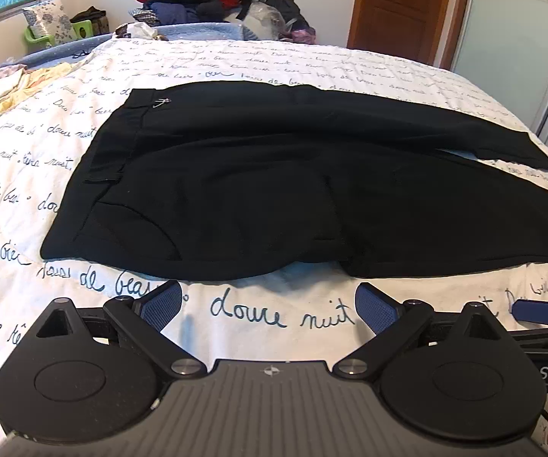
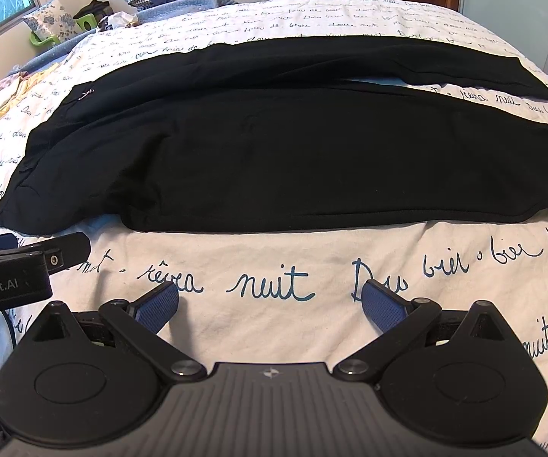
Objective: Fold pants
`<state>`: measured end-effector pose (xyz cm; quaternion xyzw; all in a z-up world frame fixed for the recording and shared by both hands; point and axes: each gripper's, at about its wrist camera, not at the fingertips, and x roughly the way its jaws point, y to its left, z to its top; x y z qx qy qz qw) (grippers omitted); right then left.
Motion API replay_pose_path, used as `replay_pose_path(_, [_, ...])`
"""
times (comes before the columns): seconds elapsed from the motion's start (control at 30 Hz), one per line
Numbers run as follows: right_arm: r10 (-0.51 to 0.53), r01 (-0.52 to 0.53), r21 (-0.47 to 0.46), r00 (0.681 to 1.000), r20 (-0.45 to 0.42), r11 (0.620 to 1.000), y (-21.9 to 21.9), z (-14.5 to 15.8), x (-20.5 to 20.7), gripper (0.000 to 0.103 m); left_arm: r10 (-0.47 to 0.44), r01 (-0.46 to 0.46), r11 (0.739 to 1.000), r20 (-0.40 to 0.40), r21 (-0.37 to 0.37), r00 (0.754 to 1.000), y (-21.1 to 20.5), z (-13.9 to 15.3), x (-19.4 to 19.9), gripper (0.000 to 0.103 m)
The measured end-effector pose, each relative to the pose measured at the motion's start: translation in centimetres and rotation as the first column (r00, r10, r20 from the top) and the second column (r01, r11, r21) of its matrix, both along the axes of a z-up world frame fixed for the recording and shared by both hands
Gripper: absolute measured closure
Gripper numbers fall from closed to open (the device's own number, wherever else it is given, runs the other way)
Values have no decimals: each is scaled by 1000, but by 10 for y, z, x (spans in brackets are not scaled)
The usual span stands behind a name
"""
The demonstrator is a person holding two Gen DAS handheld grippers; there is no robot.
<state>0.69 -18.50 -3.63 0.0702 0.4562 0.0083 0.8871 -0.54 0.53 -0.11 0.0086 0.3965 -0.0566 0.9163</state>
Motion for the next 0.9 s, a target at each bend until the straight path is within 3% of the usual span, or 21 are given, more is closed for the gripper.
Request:
replay_pose_path(0.5, [-16, 16, 9, 1000, 11, 1000, -3, 2, -1, 0, 52, -52, 997, 0, 62, 999, 1, -4, 3, 6])
replay_pose_path(0.9, [-7, 7, 9, 1000, 25, 1000, -1, 5, -5, 0, 58, -57, 996, -17, 62, 998, 2, -7, 3, 6])
